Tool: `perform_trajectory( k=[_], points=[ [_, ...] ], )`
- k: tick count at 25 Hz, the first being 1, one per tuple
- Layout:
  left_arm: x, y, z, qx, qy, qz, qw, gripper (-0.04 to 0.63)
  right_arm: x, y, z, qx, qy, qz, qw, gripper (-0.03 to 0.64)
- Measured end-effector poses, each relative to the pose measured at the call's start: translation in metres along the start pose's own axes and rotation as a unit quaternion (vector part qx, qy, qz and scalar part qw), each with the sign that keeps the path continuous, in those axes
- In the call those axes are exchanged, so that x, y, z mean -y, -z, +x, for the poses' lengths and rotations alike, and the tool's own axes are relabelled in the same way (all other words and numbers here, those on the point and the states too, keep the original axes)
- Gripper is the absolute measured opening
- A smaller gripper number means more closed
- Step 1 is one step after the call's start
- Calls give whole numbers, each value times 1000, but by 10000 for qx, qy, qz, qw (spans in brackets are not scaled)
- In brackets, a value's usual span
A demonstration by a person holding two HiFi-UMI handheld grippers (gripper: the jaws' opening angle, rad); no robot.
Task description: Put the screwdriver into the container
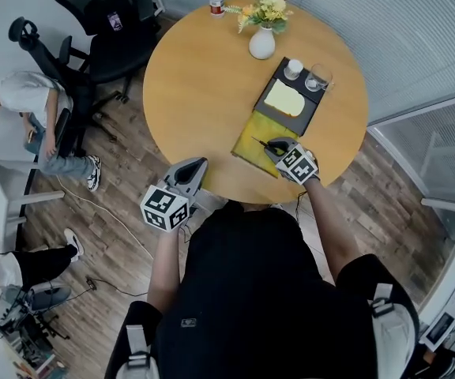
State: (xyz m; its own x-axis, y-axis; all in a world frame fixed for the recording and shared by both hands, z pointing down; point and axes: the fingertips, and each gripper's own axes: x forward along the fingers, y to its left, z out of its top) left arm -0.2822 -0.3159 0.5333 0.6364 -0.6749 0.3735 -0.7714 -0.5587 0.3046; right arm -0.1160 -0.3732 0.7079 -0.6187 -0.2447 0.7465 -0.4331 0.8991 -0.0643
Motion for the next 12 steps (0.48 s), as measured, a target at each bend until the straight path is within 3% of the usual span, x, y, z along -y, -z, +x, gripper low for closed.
perform_trajectory(
  k=[12],
  points=[
    [-1, -3, 24, -162, 425, 122, 9989, 5, 11, 20, 39, -882, 34, -153, 9960, 57]
  ],
)
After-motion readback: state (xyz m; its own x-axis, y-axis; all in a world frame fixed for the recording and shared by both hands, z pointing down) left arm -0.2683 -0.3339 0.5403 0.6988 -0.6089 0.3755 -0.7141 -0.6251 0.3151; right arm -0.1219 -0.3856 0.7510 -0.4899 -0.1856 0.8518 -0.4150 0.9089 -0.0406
